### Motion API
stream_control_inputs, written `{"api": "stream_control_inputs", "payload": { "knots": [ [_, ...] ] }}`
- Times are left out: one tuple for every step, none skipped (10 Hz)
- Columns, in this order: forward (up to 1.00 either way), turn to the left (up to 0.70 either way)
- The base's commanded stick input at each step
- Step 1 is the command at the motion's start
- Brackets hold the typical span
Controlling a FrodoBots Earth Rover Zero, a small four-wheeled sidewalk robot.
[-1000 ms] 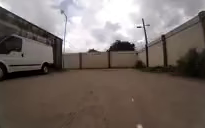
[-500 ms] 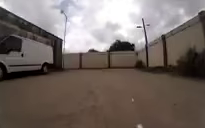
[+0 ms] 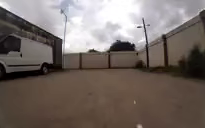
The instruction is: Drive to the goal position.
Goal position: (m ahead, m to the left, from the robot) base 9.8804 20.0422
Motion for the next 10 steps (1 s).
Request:
{"api": "stream_control_inputs", "payload": {
  "knots": [
    [0.30,0.00],
    [0.30,0.00],
    [0.30,0.00],
    [0.30,0.00],
    [0.30,0.00],
    [0.30,0.00],
    [0.30,0.00],
    [0.30,0.00],
    [0.30,0.00],
    [0.30,0.00]
  ]
}}
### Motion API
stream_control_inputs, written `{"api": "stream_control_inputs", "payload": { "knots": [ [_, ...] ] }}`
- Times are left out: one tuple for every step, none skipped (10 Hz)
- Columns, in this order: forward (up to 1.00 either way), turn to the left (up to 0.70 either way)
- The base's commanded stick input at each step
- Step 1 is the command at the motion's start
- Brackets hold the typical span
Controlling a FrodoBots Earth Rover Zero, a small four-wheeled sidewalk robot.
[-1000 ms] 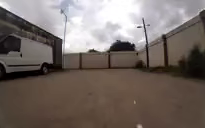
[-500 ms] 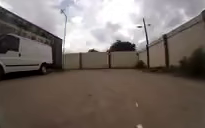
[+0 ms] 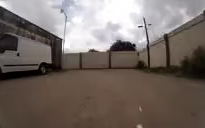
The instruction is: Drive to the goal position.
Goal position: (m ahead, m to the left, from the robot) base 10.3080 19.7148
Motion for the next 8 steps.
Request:
{"api": "stream_control_inputs", "payload": {
  "knots": [
    [0.30,0.00],
    [0.30,0.00],
    [0.30,0.00],
    [0.30,0.00],
    [0.30,0.00],
    [0.30,0.00],
    [0.30,0.00],
    [0.30,0.00]
  ]
}}
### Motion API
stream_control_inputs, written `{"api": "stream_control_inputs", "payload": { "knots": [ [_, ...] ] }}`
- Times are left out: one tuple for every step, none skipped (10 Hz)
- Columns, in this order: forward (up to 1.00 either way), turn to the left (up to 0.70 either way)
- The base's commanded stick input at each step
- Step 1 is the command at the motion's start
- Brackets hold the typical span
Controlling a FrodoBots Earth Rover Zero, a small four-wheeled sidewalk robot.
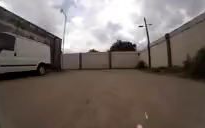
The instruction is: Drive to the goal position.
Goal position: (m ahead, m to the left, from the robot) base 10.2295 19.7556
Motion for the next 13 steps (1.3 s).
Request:
{"api": "stream_control_inputs", "payload": {
  "knots": [
    [0.30,0.00],
    [0.30,0.00],
    [0.30,0.00],
    [0.30,0.00],
    [0.30,0.00],
    [0.30,0.00],
    [0.30,0.00],
    [0.30,0.00],
    [0.30,0.00],
    [0.30,0.00],
    [0.30,0.00],
    [0.30,0.00],
    [0.30,0.00]
  ]
}}
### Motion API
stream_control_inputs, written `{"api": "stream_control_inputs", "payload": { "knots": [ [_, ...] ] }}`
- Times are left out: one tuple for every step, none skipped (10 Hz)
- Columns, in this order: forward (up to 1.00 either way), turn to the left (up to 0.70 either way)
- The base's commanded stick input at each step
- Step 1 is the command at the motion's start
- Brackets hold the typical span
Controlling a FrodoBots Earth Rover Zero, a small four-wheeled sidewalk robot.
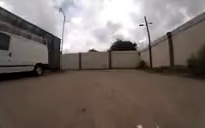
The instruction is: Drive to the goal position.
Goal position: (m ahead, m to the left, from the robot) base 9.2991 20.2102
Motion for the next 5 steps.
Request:
{"api": "stream_control_inputs", "payload": {
  "knots": [
    [0.30,0.00],
    [0.30,0.00],
    [0.30,0.00],
    [0.30,0.00],
    [0.30,0.00]
  ]
}}
